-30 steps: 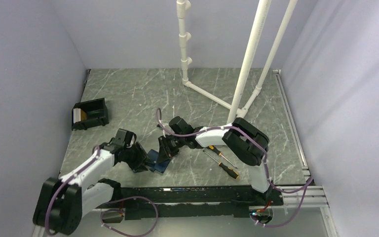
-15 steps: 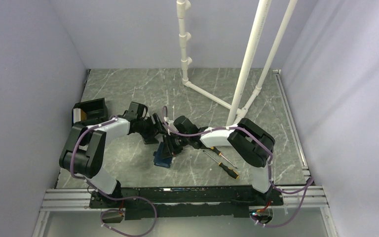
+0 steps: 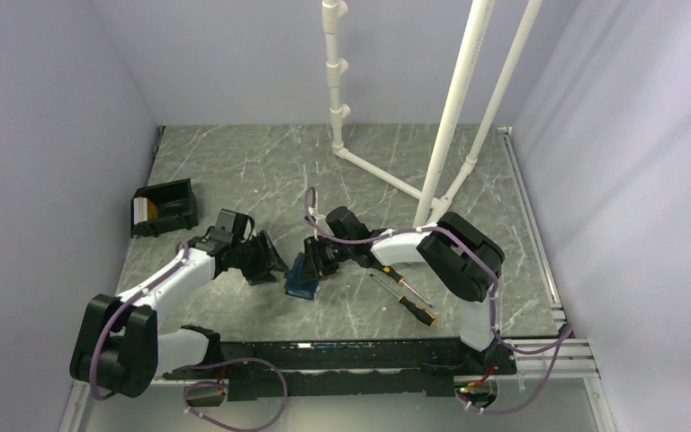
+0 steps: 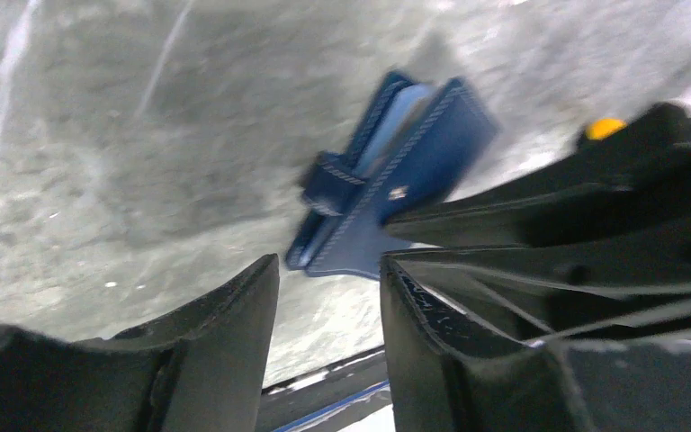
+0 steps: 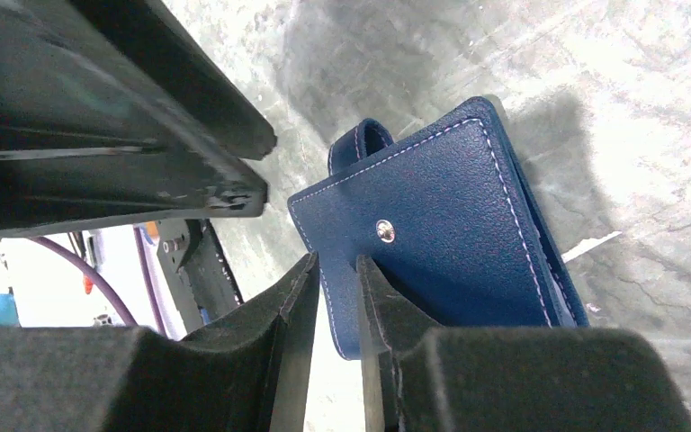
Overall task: Put the credit cards into the card holder
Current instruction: Close the card holder at the center of the board.
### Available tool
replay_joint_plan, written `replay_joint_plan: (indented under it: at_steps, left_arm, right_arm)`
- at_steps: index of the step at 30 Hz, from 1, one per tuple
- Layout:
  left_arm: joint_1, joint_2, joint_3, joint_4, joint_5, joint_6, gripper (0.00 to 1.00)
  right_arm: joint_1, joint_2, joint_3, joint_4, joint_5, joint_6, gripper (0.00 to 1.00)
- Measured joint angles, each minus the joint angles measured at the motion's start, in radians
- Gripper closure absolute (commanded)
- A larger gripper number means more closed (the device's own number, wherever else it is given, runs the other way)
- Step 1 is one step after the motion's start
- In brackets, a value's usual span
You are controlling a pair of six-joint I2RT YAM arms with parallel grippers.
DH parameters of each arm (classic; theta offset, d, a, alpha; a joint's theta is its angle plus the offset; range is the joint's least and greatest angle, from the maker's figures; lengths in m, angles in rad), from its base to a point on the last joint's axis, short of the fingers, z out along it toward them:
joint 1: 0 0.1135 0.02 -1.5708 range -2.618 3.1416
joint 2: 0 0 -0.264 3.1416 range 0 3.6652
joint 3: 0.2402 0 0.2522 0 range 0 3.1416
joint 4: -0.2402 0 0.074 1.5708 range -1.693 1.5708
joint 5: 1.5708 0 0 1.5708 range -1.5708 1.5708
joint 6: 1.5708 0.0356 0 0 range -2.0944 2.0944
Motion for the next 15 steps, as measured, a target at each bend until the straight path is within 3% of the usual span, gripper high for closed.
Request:
replay_joint_plan:
  at_steps: [3, 4, 7, 15]
  left_arm:
    - [0.000, 0.022, -0.045, -0.002, 0.001, -0.020, 0.68]
    - [-0.001, 0.023, -0.055, 0.001, 0.002, -0.030, 0.68]
    - [-0.001, 0.024, -0.081, 0.037, 0.001, -0.070, 0.52]
    - [0.008, 0.011, -0.210, 0.260, 0.051, -0.235, 0.55]
  right_arm:
    - [-0.006, 0.000, -0.007, 0.014, -0.015, -0.009, 0.74]
    - [-0.010, 0.000, -0.008, 0.016, -0.021, -0.011, 0.74]
    - [-0.021, 0.001, -0.013, 0.021, -0.039, -0.016, 0.74]
    - [-0.031, 0.011, -0.013, 0.033, -0.064, -0.019, 0.75]
